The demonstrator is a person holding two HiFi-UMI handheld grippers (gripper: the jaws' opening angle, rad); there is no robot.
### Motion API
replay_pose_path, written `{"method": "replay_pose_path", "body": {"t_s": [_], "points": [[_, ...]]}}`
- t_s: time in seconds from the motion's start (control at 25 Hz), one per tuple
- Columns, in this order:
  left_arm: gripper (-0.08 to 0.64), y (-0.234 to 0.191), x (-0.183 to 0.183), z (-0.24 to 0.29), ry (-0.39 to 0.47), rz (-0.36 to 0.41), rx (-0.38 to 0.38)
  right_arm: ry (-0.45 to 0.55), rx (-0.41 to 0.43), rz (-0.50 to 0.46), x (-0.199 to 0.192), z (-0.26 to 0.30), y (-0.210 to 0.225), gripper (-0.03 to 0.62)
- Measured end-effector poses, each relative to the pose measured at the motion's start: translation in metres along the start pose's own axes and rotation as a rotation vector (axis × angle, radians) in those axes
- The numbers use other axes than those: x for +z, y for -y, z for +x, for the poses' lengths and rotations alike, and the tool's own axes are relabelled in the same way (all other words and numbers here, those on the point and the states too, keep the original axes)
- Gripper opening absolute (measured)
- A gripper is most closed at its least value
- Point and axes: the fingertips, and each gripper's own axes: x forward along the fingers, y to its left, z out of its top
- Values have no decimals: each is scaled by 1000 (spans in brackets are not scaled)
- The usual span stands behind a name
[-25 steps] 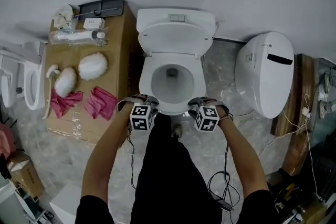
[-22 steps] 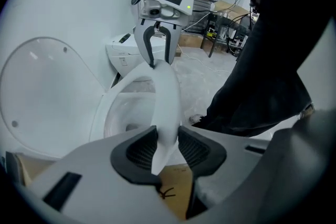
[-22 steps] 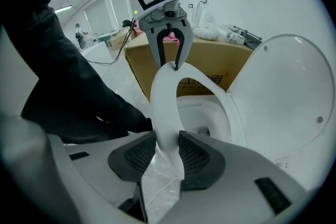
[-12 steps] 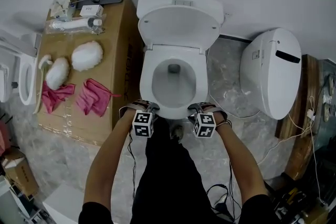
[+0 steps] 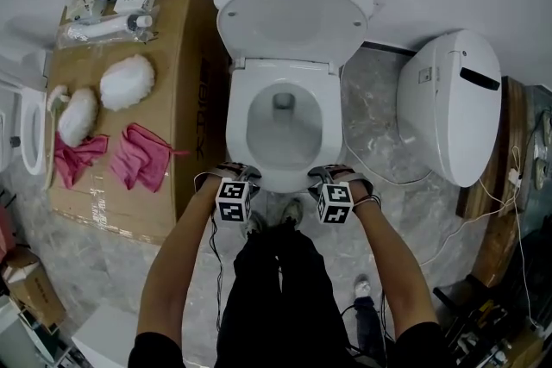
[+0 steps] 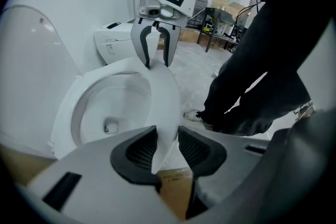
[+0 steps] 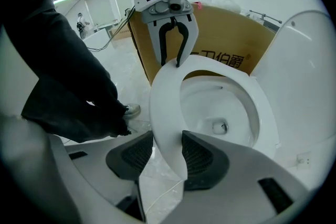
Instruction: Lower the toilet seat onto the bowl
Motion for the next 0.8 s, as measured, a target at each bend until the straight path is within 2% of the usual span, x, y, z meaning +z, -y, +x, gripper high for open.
{"method": "replay_pose_path", "body": {"t_s": [0.2,0.44,0.6,0.8], "points": [[130,7,-14,32,4,6,-10,-13,-4,20,-9,31,-4,189],[121,8,-28,70,6,-27,4,-41,-30,41,-22,69,-4,189],[114,2,-35,85,21,-47,31,-49,-39,65,-27,85,-2,189],[109,3,-37,92,45,-79,13,-52,-41,60,-28,93,-2,189]]}}
